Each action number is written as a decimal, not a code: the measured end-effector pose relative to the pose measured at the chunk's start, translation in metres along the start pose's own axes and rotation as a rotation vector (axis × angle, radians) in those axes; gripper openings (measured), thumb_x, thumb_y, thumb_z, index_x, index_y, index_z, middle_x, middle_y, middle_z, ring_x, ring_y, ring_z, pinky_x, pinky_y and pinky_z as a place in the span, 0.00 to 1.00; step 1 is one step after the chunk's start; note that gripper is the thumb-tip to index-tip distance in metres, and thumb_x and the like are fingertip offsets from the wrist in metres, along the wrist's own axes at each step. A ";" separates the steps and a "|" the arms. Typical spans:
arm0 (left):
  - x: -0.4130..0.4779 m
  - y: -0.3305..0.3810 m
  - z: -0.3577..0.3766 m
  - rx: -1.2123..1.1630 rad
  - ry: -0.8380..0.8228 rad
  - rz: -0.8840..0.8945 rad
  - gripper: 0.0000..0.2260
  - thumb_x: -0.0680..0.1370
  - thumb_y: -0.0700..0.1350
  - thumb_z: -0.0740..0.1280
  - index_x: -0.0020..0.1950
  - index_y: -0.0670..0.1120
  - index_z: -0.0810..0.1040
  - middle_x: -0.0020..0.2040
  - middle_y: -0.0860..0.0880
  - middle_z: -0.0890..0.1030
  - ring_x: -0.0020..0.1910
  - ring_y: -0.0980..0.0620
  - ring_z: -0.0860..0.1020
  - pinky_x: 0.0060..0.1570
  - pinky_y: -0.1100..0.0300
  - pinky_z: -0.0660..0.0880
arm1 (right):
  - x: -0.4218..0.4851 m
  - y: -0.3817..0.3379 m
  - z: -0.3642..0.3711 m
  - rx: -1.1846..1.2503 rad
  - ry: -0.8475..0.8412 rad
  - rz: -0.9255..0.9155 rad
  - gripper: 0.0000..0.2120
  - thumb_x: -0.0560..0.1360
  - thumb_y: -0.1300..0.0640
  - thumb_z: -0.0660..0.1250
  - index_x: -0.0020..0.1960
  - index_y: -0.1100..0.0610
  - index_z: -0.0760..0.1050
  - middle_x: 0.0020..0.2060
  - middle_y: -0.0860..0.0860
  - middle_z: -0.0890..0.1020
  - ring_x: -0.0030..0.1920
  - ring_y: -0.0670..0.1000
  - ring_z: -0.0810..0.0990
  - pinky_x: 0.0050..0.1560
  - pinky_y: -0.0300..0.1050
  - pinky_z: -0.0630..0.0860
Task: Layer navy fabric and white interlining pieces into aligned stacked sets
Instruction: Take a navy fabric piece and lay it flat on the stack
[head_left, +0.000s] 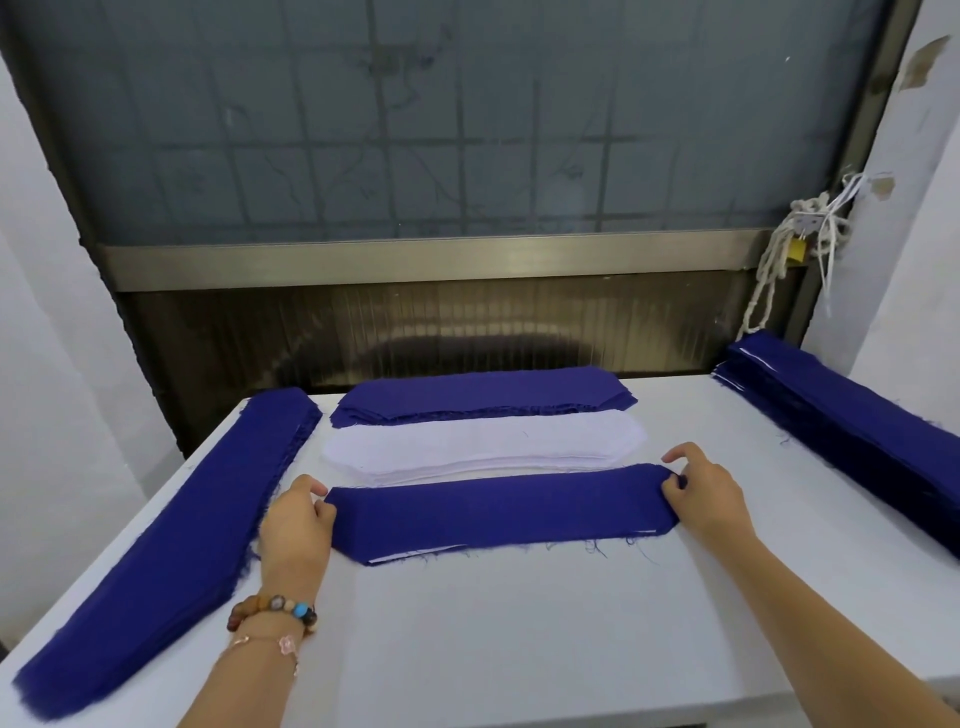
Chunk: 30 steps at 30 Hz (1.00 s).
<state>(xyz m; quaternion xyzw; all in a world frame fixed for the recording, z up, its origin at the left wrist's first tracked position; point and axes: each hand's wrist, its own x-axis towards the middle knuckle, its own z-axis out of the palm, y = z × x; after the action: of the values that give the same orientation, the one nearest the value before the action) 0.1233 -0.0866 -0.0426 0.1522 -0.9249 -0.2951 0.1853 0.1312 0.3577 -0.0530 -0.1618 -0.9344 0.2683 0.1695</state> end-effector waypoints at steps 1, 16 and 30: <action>0.001 0.000 0.000 -0.010 -0.004 -0.005 0.06 0.79 0.37 0.63 0.56 0.42 0.74 0.41 0.43 0.78 0.40 0.47 0.77 0.40 0.56 0.74 | 0.000 0.000 0.000 -0.007 -0.002 -0.003 0.08 0.77 0.59 0.61 0.54 0.49 0.69 0.36 0.51 0.78 0.37 0.48 0.77 0.35 0.41 0.73; 0.003 -0.007 0.001 -0.162 0.068 0.067 0.12 0.74 0.29 0.67 0.49 0.45 0.78 0.51 0.43 0.72 0.47 0.47 0.74 0.45 0.57 0.71 | -0.001 -0.002 -0.004 -0.045 0.080 -0.092 0.16 0.75 0.67 0.61 0.42 0.47 0.78 0.42 0.50 0.75 0.45 0.51 0.73 0.42 0.43 0.72; 0.039 0.039 0.002 -0.115 -0.029 0.340 0.15 0.75 0.32 0.66 0.57 0.49 0.78 0.58 0.49 0.75 0.57 0.51 0.73 0.56 0.59 0.71 | 0.029 -0.061 0.006 -0.200 0.238 -0.267 0.10 0.74 0.64 0.65 0.49 0.49 0.76 0.55 0.50 0.74 0.52 0.49 0.70 0.52 0.41 0.69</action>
<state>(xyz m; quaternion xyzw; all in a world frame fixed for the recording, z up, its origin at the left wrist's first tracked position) 0.0816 -0.0709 -0.0108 -0.0214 -0.9214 -0.3143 0.2276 0.0904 0.3175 -0.0171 -0.0834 -0.9429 0.1282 0.2959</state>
